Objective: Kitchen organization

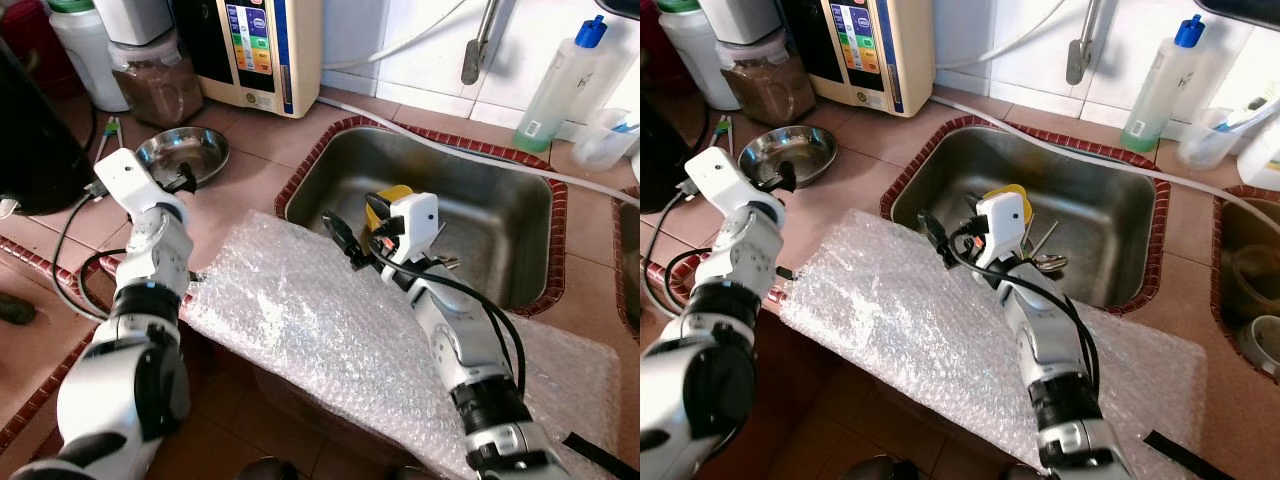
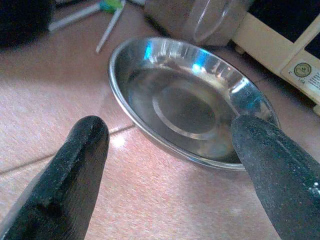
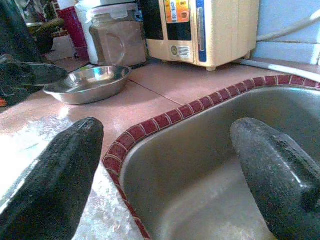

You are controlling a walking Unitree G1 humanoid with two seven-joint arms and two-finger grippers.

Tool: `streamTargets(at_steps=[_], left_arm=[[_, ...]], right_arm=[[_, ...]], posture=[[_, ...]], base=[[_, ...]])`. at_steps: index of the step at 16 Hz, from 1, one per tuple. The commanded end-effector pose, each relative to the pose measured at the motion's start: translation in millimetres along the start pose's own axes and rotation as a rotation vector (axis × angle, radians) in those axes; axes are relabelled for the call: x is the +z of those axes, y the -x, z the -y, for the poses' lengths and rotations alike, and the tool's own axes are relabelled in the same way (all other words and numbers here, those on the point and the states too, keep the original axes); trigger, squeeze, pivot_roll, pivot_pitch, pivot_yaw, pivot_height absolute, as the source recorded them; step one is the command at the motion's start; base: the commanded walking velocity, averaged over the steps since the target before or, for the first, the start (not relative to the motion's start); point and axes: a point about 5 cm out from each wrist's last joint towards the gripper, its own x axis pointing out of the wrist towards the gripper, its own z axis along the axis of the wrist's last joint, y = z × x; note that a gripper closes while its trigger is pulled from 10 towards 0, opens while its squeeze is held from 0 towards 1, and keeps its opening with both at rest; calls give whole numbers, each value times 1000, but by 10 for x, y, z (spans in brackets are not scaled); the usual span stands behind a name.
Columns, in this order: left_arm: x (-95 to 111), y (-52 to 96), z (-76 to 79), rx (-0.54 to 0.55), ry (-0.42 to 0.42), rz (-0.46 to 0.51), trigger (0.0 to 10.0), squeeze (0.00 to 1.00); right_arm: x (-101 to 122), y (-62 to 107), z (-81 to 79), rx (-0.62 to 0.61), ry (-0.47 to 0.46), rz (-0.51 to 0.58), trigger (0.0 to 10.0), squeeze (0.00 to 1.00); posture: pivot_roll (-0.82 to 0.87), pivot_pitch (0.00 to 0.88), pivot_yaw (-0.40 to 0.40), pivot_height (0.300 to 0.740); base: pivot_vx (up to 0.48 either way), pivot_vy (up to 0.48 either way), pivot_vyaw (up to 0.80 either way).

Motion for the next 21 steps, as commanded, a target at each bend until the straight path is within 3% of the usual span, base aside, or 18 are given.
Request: streamTargets(at_steps=[1, 5, 6, 7, 8, 9, 13, 21], left_arm=[[74, -26, -32, 26, 12, 10, 10000, 0], [153, -65, -41, 64, 73, -17, 10000, 0], [147, -68, -53, 72, 79, -29, 9137, 0], [142, -75, -89, 92, 110, -48, 2588, 0], [133, -78, -119, 106, 120, -64, 2588, 0], [112, -81, -180, 134, 150, -96, 0, 0], [83, -83, -237, 156, 184, -140, 0, 0], [108, -92, -196, 109, 145, -149, 0, 0]], right_arm=[[30, 5, -49, 15, -1, 7, 10000, 1000], [7, 81, -82, 7, -10, -4, 10000, 1000], [7, 85, -85, 5, -12, -5, 10000, 1000], [7, 94, -95, 3, -15, -7, 10000, 1000], [3, 98, -103, 1, -18, -7, 10000, 1000], [0, 103, -116, -2, -22, -8, 10000, 1000], [4, 114, -118, -8, -26, -13, 10000, 1000], [7, 108, -122, -30, -27, -13, 10000, 1000]], posture=[[-35, 122, 83, 740], [-41, 132, 96, 740], [-41, 134, 98, 740], [-41, 136, 100, 740], [-42, 140, 103, 740], [-42, 142, 106, 740], [-44, 142, 113, 740], [-45, 127, 125, 740]], base=[[0, 0, 0], [0, 0, 0], [0, 0, 0], [0, 0, 0], [0, 0, 0], [0, 0, 0], [0, 0, 0], [0, 0, 0]])
